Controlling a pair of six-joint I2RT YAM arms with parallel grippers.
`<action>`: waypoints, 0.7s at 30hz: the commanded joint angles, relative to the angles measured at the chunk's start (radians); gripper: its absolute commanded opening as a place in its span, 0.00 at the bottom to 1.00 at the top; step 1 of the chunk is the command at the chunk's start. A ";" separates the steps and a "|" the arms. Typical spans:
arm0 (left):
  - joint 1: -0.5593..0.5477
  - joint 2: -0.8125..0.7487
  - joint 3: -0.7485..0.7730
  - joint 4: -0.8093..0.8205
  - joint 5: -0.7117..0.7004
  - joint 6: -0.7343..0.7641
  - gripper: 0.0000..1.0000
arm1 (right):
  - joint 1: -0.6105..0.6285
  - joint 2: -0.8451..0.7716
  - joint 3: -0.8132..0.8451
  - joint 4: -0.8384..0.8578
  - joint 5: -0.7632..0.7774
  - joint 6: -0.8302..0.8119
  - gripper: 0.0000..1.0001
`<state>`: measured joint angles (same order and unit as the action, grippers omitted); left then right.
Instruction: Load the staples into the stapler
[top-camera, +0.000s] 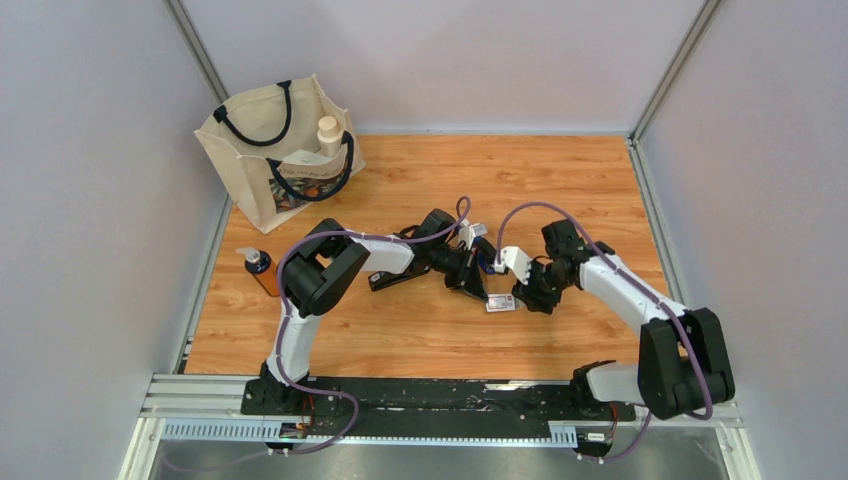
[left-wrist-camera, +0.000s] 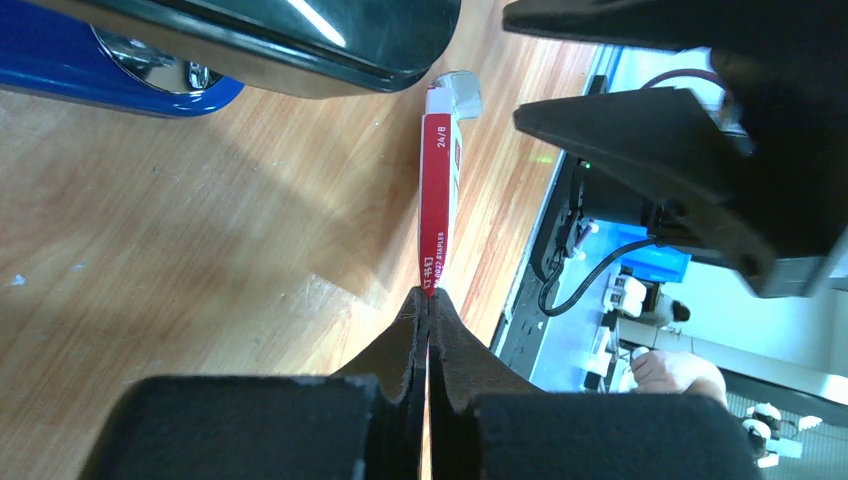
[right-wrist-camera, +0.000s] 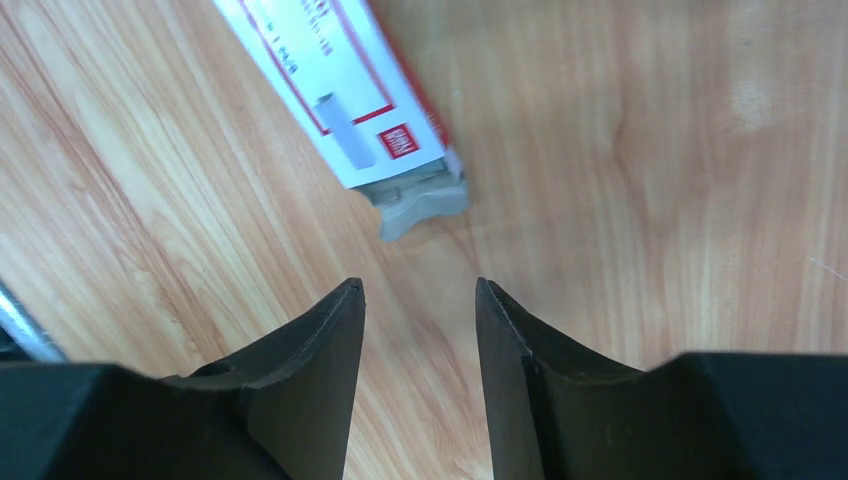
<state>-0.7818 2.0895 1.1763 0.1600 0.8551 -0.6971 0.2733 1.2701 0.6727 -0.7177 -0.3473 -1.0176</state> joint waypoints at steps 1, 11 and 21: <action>0.004 0.004 -0.006 0.016 0.010 0.010 0.00 | -0.035 0.096 0.174 -0.164 -0.087 0.144 0.49; 0.004 0.012 -0.013 0.035 -0.001 -0.002 0.00 | -0.077 0.448 0.393 -0.338 -0.179 0.361 0.37; 0.004 0.023 -0.010 0.041 -0.001 -0.007 0.00 | -0.083 0.439 0.369 -0.267 -0.183 0.409 0.35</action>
<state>-0.7818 2.0903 1.1702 0.1688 0.8536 -0.7010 0.1974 1.7317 1.0309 -0.9997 -0.5030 -0.6636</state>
